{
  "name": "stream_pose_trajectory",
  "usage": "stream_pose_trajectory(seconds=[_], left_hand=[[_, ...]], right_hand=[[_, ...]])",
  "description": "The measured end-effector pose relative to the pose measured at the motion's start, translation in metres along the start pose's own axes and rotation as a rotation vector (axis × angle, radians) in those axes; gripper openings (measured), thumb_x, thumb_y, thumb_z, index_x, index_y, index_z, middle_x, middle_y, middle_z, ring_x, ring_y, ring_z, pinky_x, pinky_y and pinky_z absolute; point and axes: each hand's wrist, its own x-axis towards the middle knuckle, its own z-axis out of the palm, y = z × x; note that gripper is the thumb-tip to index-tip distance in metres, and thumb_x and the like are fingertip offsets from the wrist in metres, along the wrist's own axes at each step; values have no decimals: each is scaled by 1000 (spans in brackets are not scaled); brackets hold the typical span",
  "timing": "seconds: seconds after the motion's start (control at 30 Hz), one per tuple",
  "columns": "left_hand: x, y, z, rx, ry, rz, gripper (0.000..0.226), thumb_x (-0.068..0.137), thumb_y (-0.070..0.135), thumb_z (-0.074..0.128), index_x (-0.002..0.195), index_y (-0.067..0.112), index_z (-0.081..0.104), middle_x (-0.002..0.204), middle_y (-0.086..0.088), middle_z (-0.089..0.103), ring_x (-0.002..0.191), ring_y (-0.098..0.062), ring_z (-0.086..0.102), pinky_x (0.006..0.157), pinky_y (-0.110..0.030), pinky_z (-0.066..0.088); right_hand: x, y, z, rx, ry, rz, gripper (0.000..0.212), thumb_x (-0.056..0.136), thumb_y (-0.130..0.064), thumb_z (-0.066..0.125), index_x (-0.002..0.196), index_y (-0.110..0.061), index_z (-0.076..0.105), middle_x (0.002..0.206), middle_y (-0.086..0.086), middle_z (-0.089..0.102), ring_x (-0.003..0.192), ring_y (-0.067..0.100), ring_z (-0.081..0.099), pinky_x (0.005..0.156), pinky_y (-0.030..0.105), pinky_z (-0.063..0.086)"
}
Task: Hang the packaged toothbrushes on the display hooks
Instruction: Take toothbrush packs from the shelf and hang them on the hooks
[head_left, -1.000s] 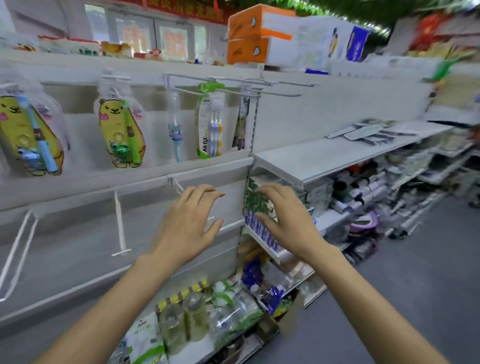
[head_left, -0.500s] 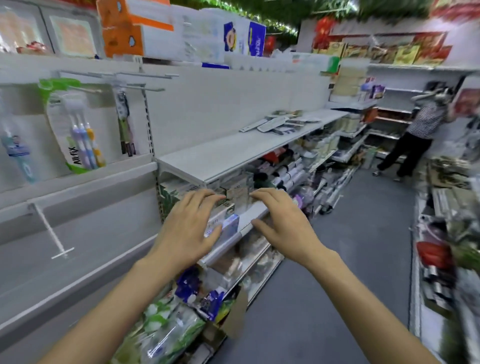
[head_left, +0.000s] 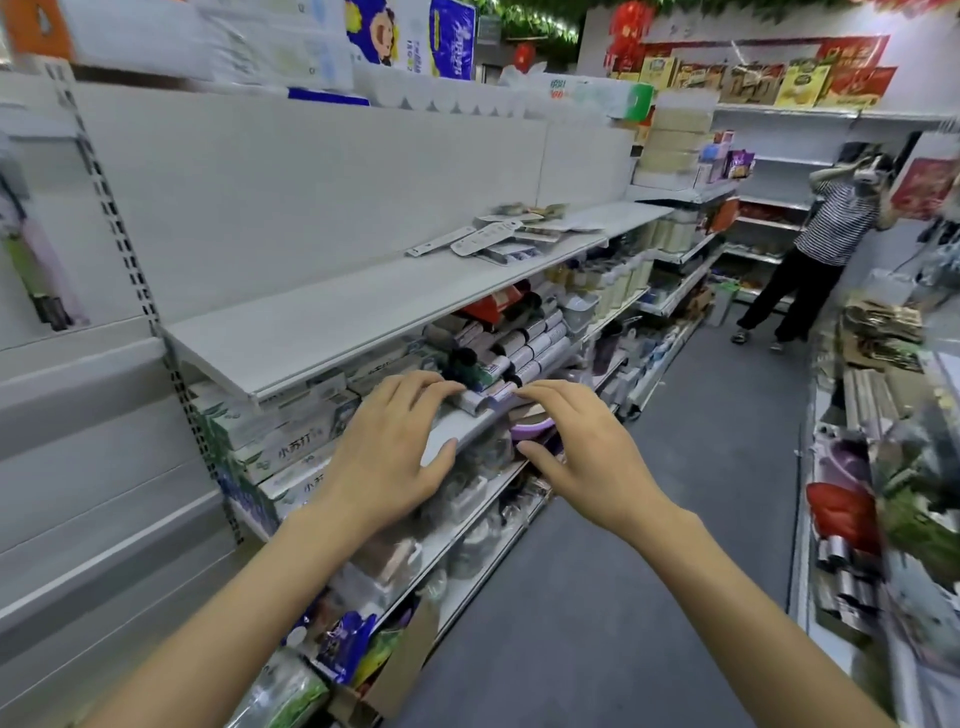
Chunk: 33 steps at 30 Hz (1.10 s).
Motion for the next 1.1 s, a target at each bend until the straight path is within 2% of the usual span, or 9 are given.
stream_pose_trajectory(seconds=[0.17, 0.4, 0.53, 0.77, 0.87, 0.97, 1.1], left_hand=[[52, -5, 37, 13, -30, -1, 52, 85, 44, 47, 133, 24, 50, 133, 3, 51, 125, -20, 48, 104, -41, 44], [147, -41, 97, 26, -38, 30, 49, 85, 41, 53, 131, 24, 52, 131, 4, 53, 119, -18, 49, 99, -33, 43], [207, -69, 128, 38, -49, 39, 51, 85, 37, 61, 134, 25, 49, 134, 5, 50, 121, -18, 47, 100, -34, 42], [299, -110, 165, 115, -100, 26, 56, 87, 43, 57, 139, 27, 44, 137, 5, 48, 121, -20, 49, 99, -38, 44], [330, -125, 177, 150, -124, 20, 57, 89, 43, 56, 142, 27, 42, 140, 3, 47, 122, -22, 49, 98, -39, 45], [367, -137, 188, 172, -136, -1, 60, 91, 45, 55, 145, 26, 39, 143, 1, 44, 124, -24, 48, 98, -42, 45], [425, -147, 212, 206, -181, -59, 63, 92, 44, 54, 149, 26, 32, 148, 1, 39, 127, -24, 46, 96, -43, 48]], right_hand=[[29, 54, 12, 5, -10, 14, 50, 92, -30, 69, 138, -20, 52, 138, -6, 53, 131, 16, 45, 112, 34, 37], [99, 131, 47, -5, -20, 48, 50, 93, -31, 68, 139, -21, 51, 139, -7, 53, 132, 13, 43, 110, 29, 36], [151, 172, 64, 4, 3, 87, 49, 95, -32, 66, 140, -22, 50, 140, -6, 52, 132, 13, 43, 110, 31, 37], [228, 233, 96, 27, 5, 117, 51, 95, -33, 66, 142, -23, 48, 141, -8, 50, 133, 11, 40, 110, 26, 32], [257, 259, 108, 30, 1, 95, 49, 96, -33, 64, 141, -24, 48, 142, -8, 50, 135, 12, 40, 113, 29, 33], [289, 288, 119, 43, -2, 75, 49, 97, -33, 63, 142, -24, 47, 143, -8, 49, 136, 11, 39, 112, 24, 28], [337, 333, 135, 72, 7, 43, 48, 96, -31, 63, 141, -21, 49, 141, -5, 51, 133, 14, 41, 110, 27, 32]])
